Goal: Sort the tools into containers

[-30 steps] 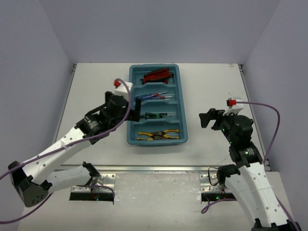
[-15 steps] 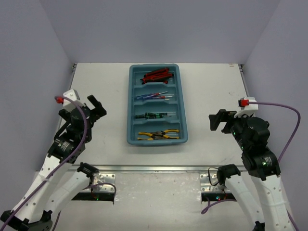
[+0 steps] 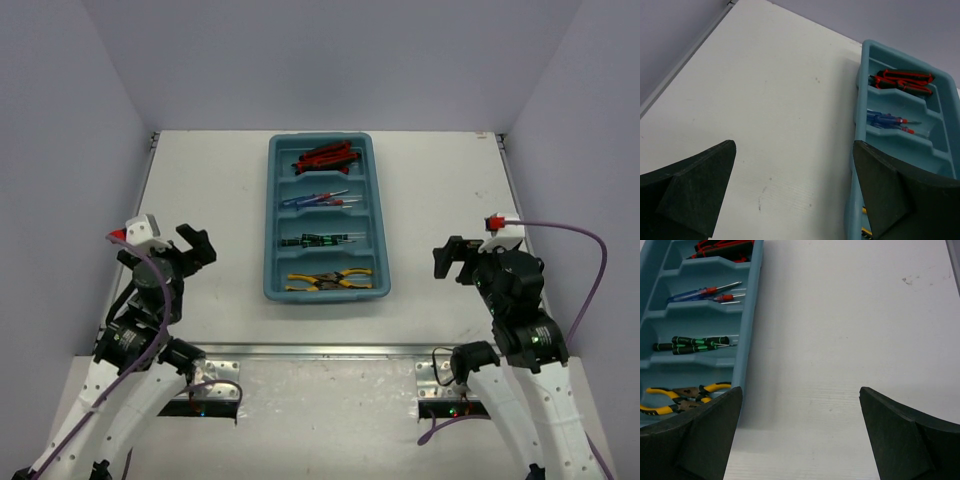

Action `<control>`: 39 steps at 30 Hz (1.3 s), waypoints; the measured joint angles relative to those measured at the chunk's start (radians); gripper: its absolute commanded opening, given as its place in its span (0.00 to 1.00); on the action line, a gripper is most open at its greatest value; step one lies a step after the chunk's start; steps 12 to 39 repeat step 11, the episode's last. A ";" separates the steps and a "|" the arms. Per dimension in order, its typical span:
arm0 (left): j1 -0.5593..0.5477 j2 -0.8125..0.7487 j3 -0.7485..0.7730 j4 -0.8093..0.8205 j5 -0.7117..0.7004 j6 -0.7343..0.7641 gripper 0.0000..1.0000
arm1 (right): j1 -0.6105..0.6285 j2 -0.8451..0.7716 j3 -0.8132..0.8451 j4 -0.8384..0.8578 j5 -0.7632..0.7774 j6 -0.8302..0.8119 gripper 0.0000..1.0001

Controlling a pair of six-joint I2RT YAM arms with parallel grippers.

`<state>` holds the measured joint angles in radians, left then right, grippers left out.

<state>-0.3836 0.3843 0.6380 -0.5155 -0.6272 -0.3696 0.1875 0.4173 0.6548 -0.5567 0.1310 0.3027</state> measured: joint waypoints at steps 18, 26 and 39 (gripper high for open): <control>0.000 0.008 -0.004 0.005 0.042 0.006 1.00 | 0.000 0.002 -0.024 0.001 0.012 0.011 0.99; 0.000 0.008 -0.004 0.005 0.042 0.006 1.00 | 0.000 0.002 -0.024 0.001 0.012 0.011 0.99; 0.000 0.008 -0.004 0.005 0.042 0.006 1.00 | 0.000 0.002 -0.024 0.001 0.012 0.011 0.99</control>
